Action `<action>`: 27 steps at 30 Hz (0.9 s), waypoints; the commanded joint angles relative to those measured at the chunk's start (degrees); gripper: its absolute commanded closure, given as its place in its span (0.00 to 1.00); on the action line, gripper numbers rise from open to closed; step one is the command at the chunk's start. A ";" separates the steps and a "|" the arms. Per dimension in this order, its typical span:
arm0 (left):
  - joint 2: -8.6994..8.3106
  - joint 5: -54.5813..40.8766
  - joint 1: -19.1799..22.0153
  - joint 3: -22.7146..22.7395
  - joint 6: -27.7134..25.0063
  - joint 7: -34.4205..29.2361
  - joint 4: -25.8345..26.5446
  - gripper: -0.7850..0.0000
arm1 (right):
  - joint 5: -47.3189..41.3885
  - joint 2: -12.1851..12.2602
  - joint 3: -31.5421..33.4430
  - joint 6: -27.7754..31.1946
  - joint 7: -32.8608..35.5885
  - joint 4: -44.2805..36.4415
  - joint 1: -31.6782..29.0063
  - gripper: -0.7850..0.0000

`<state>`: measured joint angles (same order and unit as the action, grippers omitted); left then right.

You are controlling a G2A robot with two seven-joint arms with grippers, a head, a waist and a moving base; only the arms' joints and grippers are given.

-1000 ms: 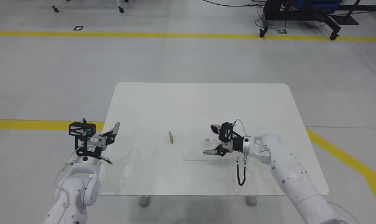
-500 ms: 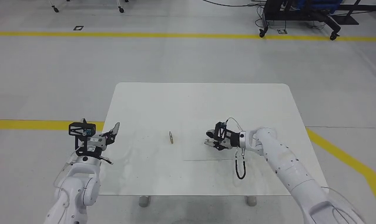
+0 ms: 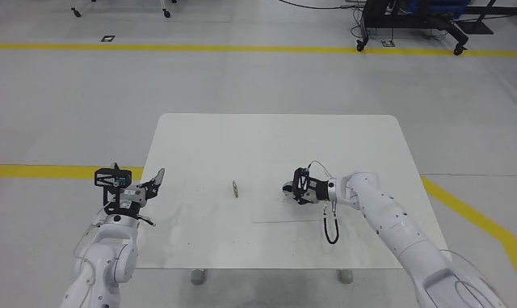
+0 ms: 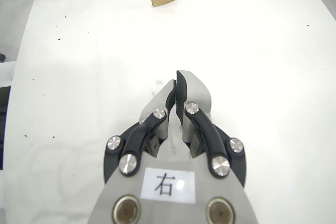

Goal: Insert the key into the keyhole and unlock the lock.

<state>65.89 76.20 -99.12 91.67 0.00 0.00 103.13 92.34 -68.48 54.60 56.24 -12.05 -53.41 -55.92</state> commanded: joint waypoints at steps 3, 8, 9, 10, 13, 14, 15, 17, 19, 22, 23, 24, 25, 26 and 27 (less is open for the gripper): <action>0.00 0.00 0.00 0.00 0.00 0.00 0.00 0.00 | 0.75 0.20 -0.14 -0.63 -0.98 -0.41 0.26 1.00; 0.00 0.00 0.00 0.00 0.00 0.00 0.00 0.00 | 1.84 0.73 0.38 -1.66 -2.17 -2.05 0.27 1.00; 0.00 0.00 0.00 0.00 0.00 0.00 0.00 0.00 | 1.87 0.90 0.66 -1.64 -2.85 -2.70 0.14 1.00; 0.00 0.00 0.00 0.00 0.00 0.00 0.00 0.00 | 2.04 1.12 1.05 -1.81 -3.44 -3.32 -0.03 1.00; 0.00 0.00 0.00 0.00 0.00 0.00 0.00 0.00 | 2.26 1.92 2.79 -2.96 -5.76 -6.68 -1.14 1.00; 0.00 0.00 0.00 0.00 0.00 0.00 0.00 0.00 | 2.07 2.25 3.68 -3.44 -6.79 -8.01 -1.80 1.00; 0.00 0.00 0.00 0.00 0.00 0.00 0.00 0.00 | 1.55 2.58 4.58 -3.49 -8.20 -9.67 -2.57 1.00; 0.00 0.00 0.00 0.00 0.00 0.00 0.00 0.00 | 0.72 3.34 6.68 -3.54 -11.03 -12.90 -4.41 1.00; 0.00 0.00 0.00 0.00 0.00 0.00 0.00 0.00 | -0.78 4.05 8.92 -3.37 -14.18 -16.24 -6.68 1.00; 0.00 0.00 0.00 0.00 0.00 0.00 0.00 0.00 | -3.37 5.00 12.25 -3.46 -18.06 -20.78 -10.58 1.00; 0.00 0.00 0.00 0.00 0.00 0.00 0.00 0.00 | -4.36 5.27 13.28 -3.28 -18.95 -21.80 -11.83 1.00; 0.00 0.00 0.00 0.00 0.00 0.00 0.00 0.00 | -5.18 5.42 13.91 -3.20 -19.23 -22.29 -12.63 1.00; 0.00 0.00 0.00 0.00 0.00 0.00 0.00 0.00 | -5.18 5.42 13.91 -3.20 -19.23 -22.29 -12.63 1.00; 0.00 0.00 0.00 0.00 0.00 0.00 0.00 0.00 | -5.18 5.42 13.91 -3.20 -19.23 -22.29 -12.63 1.00; 0.00 0.00 0.00 0.00 0.00 0.00 0.00 0.00 | -5.18 5.42 13.91 -3.20 -19.23 -22.29 -12.63 1.00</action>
<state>65.89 76.20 -99.12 91.67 0.00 0.00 103.13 87.00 -63.03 68.61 53.06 -31.37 -75.80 -68.70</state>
